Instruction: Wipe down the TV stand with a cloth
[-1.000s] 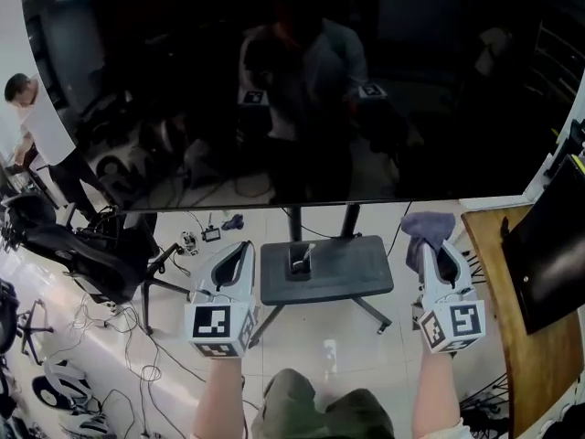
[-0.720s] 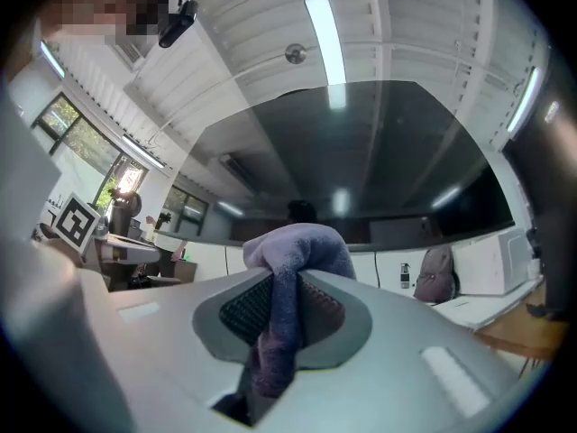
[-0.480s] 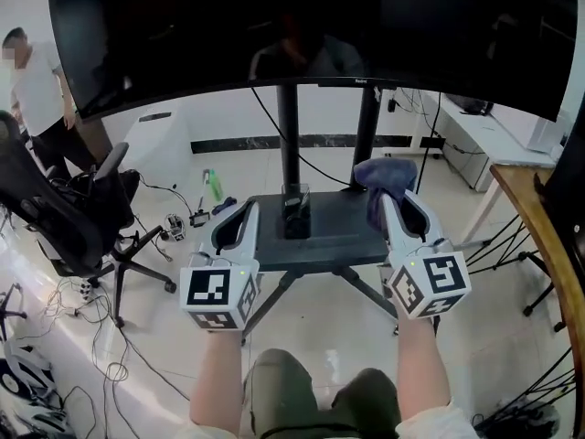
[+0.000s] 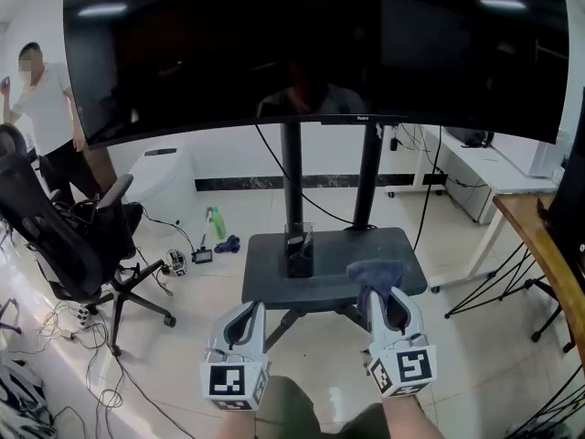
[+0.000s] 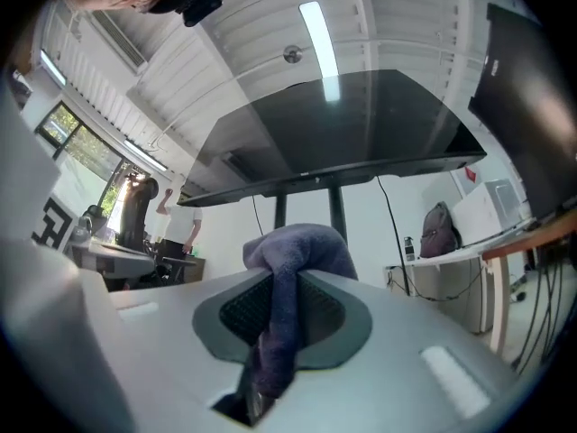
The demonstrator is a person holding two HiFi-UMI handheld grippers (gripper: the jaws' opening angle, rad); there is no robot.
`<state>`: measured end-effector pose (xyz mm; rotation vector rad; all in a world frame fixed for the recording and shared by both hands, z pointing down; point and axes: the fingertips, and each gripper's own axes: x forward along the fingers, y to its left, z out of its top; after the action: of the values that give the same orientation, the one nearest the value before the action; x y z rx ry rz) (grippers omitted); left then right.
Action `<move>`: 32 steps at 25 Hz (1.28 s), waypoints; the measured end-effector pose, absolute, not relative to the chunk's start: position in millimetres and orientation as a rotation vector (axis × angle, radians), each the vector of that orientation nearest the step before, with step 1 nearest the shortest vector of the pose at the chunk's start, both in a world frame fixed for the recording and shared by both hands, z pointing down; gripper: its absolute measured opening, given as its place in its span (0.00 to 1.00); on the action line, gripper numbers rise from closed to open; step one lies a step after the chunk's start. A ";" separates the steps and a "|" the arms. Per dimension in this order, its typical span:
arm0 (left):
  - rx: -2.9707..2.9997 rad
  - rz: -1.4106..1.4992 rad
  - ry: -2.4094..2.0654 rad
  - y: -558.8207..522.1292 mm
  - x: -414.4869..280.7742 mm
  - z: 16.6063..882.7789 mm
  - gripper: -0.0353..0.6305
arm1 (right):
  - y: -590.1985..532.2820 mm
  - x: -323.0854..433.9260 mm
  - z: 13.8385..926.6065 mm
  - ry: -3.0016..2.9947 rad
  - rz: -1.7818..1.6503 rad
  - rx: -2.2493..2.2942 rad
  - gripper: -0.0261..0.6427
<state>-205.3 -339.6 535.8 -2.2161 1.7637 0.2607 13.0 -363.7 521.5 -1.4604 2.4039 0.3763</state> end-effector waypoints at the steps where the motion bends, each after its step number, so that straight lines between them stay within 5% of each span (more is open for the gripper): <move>1: -2.208 0.254 1.754 -344.8 -203.9 543.6 0.06 | -372.6 13.3 541.1 2.416 0.364 -1.478 0.12; 4: -2.203 0.242 1.735 -359.5 -202.5 552.8 0.08 | -407.3 -3.7 553.5 2.454 0.351 -1.452 0.12; 13: -2.171 0.241 1.768 -398.9 -208.1 543.9 0.08 | -537.4 -150.0 360.3 2.570 0.516 -1.245 0.12; 23: -2.134 0.240 1.807 -398.1 -232.2 562.1 0.08 | -569.3 -150.7 528.0 2.703 0.478 -1.375 0.12; 32: -2.140 0.253 1.751 -425.3 -208.6 512.6 0.08 | -483.4 -100.5 483.0 2.509 0.590 -1.362 0.12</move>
<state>-208.6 -425.3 512.6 -2.1404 1.7513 0.2528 -100.5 -483.4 483.0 -1.3618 2.5088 0.5903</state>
